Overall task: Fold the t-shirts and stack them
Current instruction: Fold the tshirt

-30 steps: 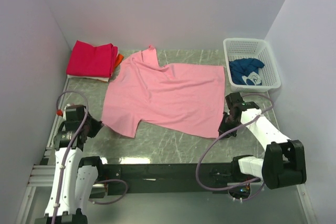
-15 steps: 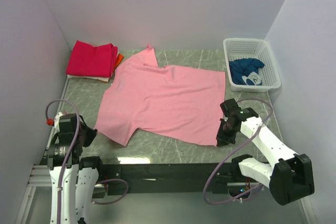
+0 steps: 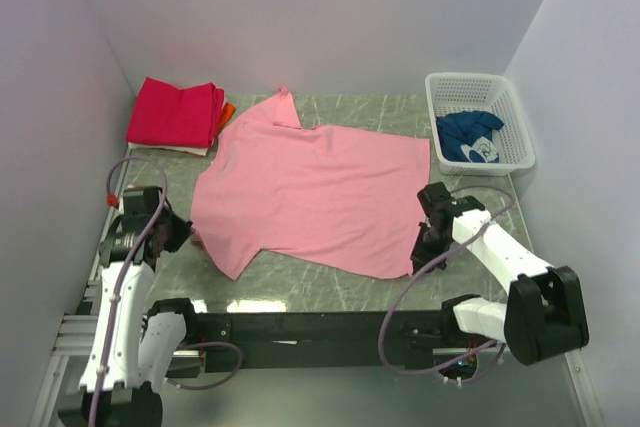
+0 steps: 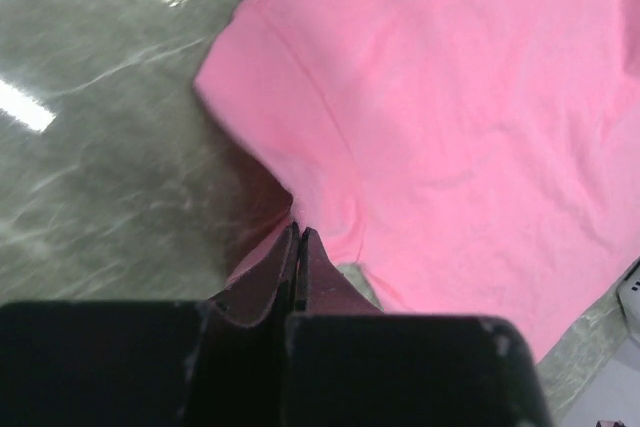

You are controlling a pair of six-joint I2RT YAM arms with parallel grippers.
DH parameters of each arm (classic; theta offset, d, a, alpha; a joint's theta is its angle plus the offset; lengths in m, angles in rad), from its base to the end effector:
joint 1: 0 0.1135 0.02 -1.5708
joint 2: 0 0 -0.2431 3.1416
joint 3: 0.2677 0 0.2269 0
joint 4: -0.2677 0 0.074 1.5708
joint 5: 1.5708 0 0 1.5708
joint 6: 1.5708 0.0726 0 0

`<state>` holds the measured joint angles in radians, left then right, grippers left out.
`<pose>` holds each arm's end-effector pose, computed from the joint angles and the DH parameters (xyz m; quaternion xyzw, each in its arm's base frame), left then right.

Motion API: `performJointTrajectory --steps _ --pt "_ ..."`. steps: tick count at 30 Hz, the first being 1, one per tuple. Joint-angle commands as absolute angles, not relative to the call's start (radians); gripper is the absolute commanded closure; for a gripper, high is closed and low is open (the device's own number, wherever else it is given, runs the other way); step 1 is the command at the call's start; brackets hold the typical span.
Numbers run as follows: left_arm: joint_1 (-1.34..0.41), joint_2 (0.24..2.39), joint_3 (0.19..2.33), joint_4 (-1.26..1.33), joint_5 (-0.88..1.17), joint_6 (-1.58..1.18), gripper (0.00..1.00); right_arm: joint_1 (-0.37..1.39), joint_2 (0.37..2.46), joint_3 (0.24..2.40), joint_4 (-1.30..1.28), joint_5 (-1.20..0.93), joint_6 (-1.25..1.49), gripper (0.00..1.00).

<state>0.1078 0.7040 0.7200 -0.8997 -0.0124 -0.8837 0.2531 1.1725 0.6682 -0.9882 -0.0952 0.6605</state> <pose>0.1446 0.0165 0.2210 -0.4497 0.8272 -0.1220 0.3140 0.1510 0.0462 0.1386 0.2001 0.9778 0.0599 0.0141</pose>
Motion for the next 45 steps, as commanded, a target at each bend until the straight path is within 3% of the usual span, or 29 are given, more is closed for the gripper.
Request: performJointTrajectory --steps 1,13,24,45 --pt "0.109 0.811 0.758 -0.694 0.057 -0.828 0.99 0.218 1.256 0.764 -0.910 -0.093 0.646 1.00" --pt "0.110 1.304 1.020 -0.425 0.202 -0.723 0.99 0.158 1.572 1.063 -0.880 -0.144 0.641 1.00" --pt "0.107 1.676 1.362 -0.319 0.362 -0.646 0.99 0.081 1.718 1.250 -0.905 -0.133 0.647 1.00" --pt "0.109 1.893 1.626 -0.316 0.399 -0.655 0.99 -0.038 1.740 1.327 -0.928 -0.052 0.672 1.00"
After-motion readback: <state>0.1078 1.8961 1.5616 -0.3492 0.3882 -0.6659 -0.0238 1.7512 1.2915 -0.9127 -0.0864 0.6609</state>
